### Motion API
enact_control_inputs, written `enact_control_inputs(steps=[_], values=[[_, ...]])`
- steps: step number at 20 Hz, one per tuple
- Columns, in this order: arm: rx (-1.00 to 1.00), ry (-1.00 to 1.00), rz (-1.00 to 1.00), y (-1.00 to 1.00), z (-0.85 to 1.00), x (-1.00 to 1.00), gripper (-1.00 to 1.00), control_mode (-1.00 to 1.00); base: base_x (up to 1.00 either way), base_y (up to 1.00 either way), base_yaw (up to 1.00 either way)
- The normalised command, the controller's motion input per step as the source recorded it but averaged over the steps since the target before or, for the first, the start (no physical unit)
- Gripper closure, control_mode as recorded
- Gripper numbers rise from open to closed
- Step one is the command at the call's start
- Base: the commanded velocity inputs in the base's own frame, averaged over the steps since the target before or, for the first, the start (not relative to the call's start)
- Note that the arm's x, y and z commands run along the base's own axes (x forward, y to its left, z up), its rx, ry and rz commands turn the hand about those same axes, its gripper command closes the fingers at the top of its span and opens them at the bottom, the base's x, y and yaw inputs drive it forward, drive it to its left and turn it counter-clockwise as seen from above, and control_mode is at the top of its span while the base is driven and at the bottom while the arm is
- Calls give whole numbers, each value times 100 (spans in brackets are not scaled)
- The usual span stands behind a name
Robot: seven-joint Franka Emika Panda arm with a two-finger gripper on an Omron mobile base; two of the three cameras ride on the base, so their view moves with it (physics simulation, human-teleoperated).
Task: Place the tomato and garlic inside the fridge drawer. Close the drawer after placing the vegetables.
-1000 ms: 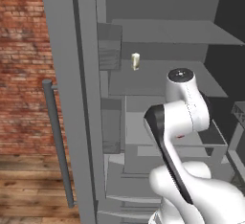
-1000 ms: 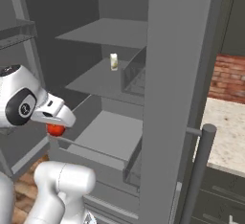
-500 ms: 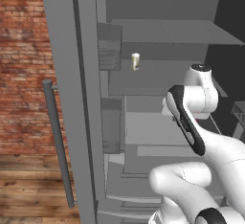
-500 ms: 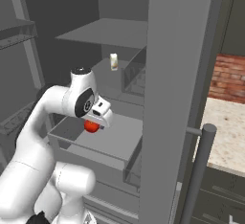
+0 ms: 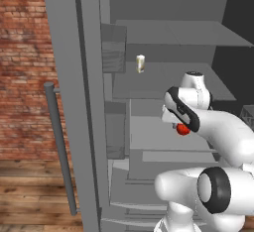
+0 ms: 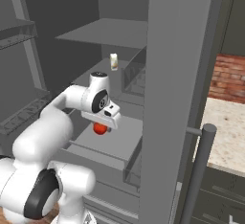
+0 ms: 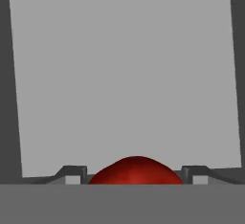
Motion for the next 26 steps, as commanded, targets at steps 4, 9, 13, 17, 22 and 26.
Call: enact_control_inputs(steps=[4,9,13,17,22,26], values=[[0,3,0,0,-61,21,100,-100,0,0,0],[0,5,0,0,-63,2,100,-100,0,0,0],[0,9,0,0,-46,1,100,-100,0,0,0],[0,12,0,0,-30,4,100,-100,0,0,0],[0,9,0,0,-32,0,100,-100,0,0,0],[0,8,0,2,-34,0,100,-100,0,0,0]])
